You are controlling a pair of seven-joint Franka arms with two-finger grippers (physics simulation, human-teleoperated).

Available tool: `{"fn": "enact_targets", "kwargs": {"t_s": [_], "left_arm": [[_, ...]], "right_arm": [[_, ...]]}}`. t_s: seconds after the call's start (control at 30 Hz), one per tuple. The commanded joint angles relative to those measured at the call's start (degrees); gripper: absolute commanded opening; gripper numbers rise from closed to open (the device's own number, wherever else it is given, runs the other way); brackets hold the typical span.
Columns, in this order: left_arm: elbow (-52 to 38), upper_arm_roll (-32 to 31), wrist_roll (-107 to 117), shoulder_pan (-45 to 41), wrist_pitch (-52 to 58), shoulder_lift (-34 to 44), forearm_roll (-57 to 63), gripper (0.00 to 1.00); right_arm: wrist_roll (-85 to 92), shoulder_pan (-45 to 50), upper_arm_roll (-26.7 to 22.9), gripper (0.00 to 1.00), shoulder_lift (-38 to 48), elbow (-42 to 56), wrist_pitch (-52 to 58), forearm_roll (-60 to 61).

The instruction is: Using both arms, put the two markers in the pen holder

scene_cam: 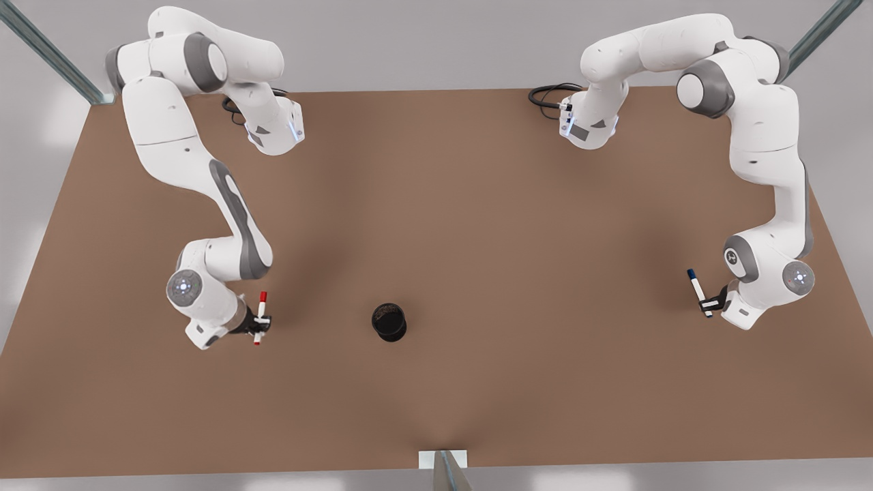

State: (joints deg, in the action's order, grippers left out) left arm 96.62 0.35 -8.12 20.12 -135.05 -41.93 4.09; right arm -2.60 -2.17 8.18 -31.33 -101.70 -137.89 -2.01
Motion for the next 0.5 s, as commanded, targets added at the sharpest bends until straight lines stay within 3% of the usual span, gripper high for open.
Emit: {"fn": "enact_targets", "kwargs": {"t_s": [0.0, 0.1, 0.2, 0.33, 0.47], "left_arm": [[0.0, 0.0, -0.1, 0.0, -0.1, 0.0, 0.0, 0.38], [0.0, 0.0, -0.1, 0.0, -0.1, -0.1, 0.1, 0.37], [0.0, 0.1, -0.1, 0.0, -0.1, -0.1, 0.1, 0.35], [0.0, 0.1, -0.2, 0.0, -0.1, -0.3, 0.2, 0.34], [0.0, 0.1, -0.2, 0.0, -0.1, -0.3, 0.2, 0.30]], "right_arm": [[-1.1, 0.0, 1.7, 0.21, 4.3, 0.1, 5.2, -0.8], [-1.9, 0.1, 8.8, 0.21, 9.3, 2.0, 4.6, -0.6], [-2.8, 2.0, 14.5, 0.21, 6.8, 12.0, 3.6, -0.7], [-2.8, 9.4, 14.8, 0.21, 1.1, 12.1, -21.7, -0.8], [-2.0, 13.2, 14.7, 0.21, -4.8, 16.2, -37.2, -1.0]]}}
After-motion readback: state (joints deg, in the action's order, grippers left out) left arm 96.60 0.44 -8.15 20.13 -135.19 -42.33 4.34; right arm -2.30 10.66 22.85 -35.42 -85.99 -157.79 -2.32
